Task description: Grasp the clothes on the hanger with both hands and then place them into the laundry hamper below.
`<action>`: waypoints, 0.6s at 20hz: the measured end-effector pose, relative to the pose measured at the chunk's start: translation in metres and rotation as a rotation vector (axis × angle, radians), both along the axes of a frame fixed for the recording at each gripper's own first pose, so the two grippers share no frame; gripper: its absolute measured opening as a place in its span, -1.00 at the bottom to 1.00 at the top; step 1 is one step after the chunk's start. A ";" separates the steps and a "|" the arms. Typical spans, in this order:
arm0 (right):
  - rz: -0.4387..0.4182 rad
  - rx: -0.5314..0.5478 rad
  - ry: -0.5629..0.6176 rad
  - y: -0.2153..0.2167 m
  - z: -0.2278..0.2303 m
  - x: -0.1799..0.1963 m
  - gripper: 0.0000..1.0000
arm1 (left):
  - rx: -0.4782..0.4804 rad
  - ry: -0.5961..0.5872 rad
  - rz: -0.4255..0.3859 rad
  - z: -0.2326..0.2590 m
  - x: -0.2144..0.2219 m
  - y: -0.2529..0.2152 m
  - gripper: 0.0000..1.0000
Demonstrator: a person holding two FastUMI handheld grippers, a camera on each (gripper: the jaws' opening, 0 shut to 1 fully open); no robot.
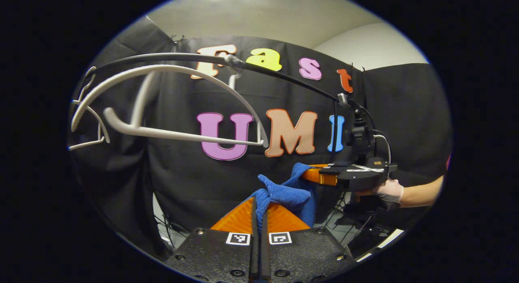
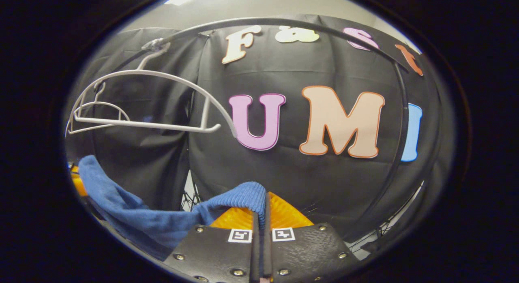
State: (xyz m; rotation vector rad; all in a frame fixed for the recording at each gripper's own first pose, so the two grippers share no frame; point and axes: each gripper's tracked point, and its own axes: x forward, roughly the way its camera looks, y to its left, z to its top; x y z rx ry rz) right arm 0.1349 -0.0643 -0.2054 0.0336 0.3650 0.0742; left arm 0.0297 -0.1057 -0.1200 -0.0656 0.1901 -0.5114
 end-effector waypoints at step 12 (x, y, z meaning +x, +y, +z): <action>-0.017 0.029 0.099 -0.010 -0.043 -0.053 -0.92 | -0.149 0.179 -0.057 -0.065 0.022 -0.067 -0.93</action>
